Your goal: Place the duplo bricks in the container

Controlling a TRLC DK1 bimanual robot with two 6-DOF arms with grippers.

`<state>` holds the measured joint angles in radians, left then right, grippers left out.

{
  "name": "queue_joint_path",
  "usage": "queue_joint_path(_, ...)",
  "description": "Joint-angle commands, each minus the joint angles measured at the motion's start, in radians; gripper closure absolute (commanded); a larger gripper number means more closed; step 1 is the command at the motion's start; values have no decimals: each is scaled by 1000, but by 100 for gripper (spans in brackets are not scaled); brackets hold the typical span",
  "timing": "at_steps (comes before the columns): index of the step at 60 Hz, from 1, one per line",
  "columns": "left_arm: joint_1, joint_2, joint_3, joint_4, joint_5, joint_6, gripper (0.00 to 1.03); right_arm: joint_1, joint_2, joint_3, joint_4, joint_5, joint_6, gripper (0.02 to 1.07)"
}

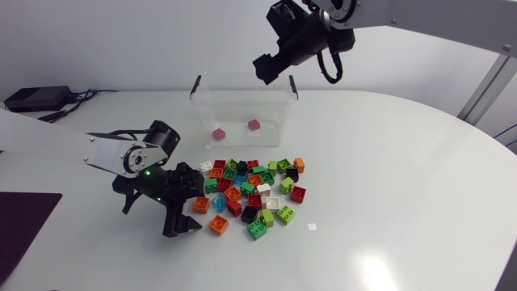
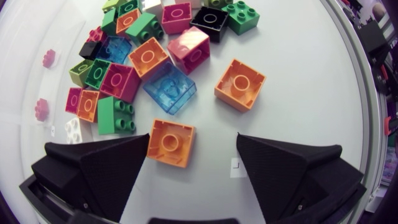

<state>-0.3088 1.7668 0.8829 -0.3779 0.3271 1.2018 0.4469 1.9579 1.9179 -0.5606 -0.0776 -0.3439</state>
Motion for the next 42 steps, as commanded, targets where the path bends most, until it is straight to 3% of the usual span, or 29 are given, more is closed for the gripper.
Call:
queue_joint_path(1, -13, 40, 8, 4, -14, 31, 9, 12, -79, -120, 10, -1, -17, 6)
queue_joint_path(11, -19, 46, 19, 4, -14, 35, 24, 15, -244, -356, 48, -22, -47, 6)
queue_joint_path(20, -18, 48, 28, -4, -14, 36, 61, 18, -360, -559, 61, -33, -83, 7)
queue_joint_path(42, -12, 3, 65, -99, -14, 44, 66, 4, -490, -892, 103, -88, -190, 7)
